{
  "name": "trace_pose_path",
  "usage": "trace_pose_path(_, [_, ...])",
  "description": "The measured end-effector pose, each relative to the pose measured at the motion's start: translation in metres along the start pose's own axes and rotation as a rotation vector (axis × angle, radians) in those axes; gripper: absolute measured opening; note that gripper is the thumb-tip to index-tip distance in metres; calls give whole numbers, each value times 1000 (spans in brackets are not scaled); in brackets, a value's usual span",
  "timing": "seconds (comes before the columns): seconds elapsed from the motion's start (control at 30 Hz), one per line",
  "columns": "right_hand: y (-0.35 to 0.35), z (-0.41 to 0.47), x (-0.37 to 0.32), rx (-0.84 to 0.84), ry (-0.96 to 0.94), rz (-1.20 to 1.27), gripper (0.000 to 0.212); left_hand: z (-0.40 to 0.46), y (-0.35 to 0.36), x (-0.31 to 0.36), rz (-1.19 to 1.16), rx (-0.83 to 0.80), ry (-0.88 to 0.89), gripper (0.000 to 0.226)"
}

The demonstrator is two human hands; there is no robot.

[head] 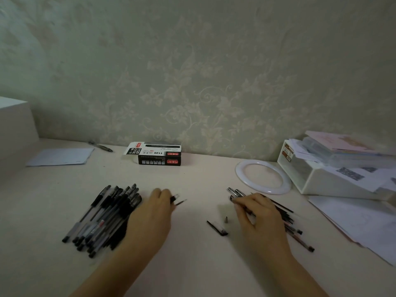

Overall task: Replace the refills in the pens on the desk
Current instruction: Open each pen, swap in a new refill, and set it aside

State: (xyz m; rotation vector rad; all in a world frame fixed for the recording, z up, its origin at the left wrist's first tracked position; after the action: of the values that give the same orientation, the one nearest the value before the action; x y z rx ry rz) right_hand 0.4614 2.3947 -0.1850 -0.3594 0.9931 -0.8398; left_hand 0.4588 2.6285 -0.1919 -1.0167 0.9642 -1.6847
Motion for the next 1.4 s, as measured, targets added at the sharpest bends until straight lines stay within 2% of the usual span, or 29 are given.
trace_pose_path(0.1, [10,-5,-7,-175,193,295,13,0,-3,28,-255,77,156,10])
trace_pose_path(0.2, [26,-12,-19,-401,300,542,16,-5,1,45,-388,108,284,7])
trace_pose_path(0.33, [31,-16,-23,-463,362,683,23,-3,3,44,-504,148,329,6])
trace_pose_path(0.43, [32,-13,-16,-417,397,669,16,-3,9,43,-502,131,347,12])
trace_pose_path(0.6, [16,-1,17,-111,544,805,17,-2,19,32,-535,76,278,15])
trace_pose_path(0.67, [14,2,26,-53,581,857,20,-2,19,32,-567,70,274,14])
trace_pose_path(0.77, [20,3,33,-71,636,953,22,-2,19,35,-587,63,289,15])
trace_pose_path(1.03, [27,3,34,-140,634,1006,21,-1,19,36,-616,72,309,13])
trace_pose_path(1.4, [27,4,33,-158,574,906,19,-2,20,36,-618,54,317,13])
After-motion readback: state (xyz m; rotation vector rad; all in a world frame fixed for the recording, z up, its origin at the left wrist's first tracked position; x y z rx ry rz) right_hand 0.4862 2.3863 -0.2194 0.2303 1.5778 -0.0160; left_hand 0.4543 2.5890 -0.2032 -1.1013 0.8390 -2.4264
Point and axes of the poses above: each hand's wrist, its own z-axis towards the middle knuckle, its own y-axis out of the palm, x = y × z, the point moved 6 cm from there along z, towards the middle knuckle, and after that the axes turned 12 degrees about y, right-handed, at the moved point
